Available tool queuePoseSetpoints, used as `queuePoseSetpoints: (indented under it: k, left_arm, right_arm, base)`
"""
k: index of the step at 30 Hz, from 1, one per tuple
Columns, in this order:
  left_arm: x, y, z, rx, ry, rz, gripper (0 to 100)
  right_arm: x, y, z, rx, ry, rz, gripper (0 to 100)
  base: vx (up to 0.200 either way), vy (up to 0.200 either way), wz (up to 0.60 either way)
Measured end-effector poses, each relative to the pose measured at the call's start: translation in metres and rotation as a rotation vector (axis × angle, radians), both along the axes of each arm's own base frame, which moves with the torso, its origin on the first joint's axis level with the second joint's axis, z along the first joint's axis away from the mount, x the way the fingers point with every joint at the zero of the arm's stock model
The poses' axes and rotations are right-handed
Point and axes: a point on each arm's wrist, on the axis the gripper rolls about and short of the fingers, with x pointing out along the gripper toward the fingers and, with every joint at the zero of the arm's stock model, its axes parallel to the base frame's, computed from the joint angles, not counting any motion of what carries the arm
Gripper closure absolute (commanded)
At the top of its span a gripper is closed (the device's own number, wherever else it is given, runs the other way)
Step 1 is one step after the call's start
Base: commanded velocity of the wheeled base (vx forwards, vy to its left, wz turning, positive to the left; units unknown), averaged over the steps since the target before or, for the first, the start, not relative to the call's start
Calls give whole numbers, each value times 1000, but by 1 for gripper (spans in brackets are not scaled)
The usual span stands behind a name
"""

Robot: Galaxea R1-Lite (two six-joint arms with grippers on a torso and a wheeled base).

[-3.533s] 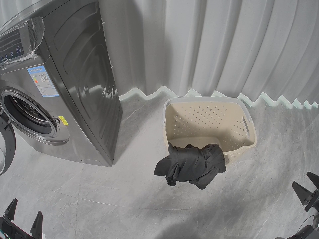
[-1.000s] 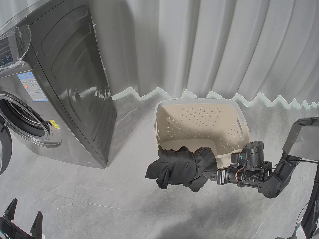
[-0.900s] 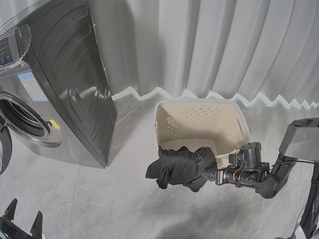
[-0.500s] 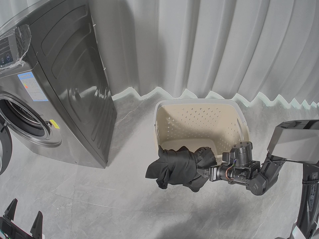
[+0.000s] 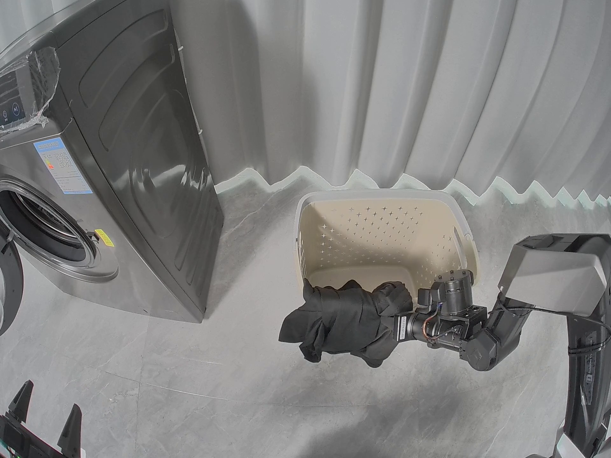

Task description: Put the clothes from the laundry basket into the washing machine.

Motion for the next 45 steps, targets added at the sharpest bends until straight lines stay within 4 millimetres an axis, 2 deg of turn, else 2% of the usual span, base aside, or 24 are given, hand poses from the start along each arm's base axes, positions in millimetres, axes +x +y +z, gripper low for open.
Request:
queuePoseSetpoints:
  k: [6,11,16,25,30,45]
  left_arm:
    - [0,0,0,-1,0,0,0]
    - [0,0,0,-1,0,0,0]
    - [0,0,0,-2,0,2,0]
    - [0,0,0,-2,0,2,0]
    - [0,0,0,-1,0,1,0]
    - [0,0,0,-1,0,1,0]
  right_arm:
    - [-2,1,1,9,6,0,100]
    - [-11,2,10,19,5,5,100]
    - [-27,2,29,43,-12,15,100]
    - [-63,-1,77,97,-102,43,100]
    - [-75,-2,98,122,-158,48,100]
    - [-84,-6,122,156,-258,54,100]
  base:
    - [0,0,0]
    - [0,0,0]
    - [0,0,0]
    - [0,0,0]
    - [0,0,0]
    - [0,0,0]
